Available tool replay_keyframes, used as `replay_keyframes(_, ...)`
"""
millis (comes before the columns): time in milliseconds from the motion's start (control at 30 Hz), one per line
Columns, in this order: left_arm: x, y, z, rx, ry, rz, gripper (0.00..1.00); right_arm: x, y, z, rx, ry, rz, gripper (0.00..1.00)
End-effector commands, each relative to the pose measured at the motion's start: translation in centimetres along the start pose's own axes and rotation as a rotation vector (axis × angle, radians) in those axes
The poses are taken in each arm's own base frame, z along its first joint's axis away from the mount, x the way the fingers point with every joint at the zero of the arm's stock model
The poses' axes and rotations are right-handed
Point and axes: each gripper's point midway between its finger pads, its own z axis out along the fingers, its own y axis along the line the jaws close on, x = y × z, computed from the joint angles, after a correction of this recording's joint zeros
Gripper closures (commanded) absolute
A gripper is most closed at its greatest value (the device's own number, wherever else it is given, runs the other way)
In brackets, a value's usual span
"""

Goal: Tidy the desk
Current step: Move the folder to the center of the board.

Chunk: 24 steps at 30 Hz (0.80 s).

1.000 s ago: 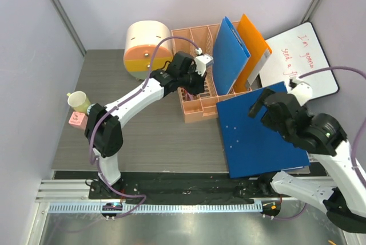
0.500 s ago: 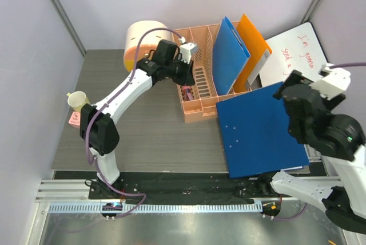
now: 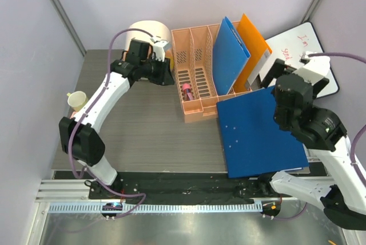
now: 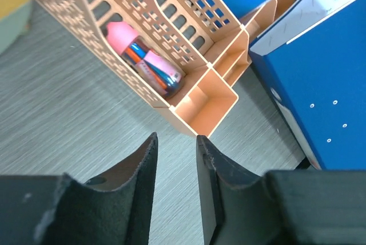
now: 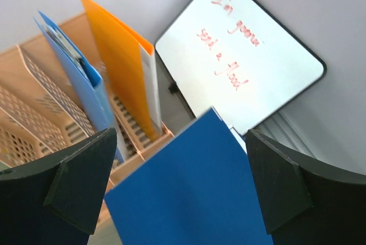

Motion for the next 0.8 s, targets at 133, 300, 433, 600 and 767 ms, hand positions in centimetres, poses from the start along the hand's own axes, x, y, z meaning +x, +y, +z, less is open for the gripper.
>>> replay_keyframes(133,-3.4,1.8,-7.0,-0.082,-0.152,-0.005,0.55,-7.1,-2.0,6.1,0.083,-0.027,0.105,0.0)
replay_keyframes(300,-2.4,2.5,-8.3,-0.091,-0.152,-0.008,0.54,-1.2,-6.3,12.1,0.208,0.158,0.237,0.0)
replay_keyframes(433,-0.9,3.5,-9.0,-0.138,-0.15,0.023,0.53,6.6,-7.9,14.6,0.244,0.294,0.332,0.0)
replay_keyframes(600,-0.1,5.7,-10.8,-0.134,-0.165,-0.064,0.5,8.9,-11.6,14.0,0.341,0.276,0.373,0.0)
replay_keyframes(767,0.7,9.3,-12.7,-0.146,-0.178,-0.177,0.49,13.6,-14.3,13.1,0.454,0.354,0.435,0.0)
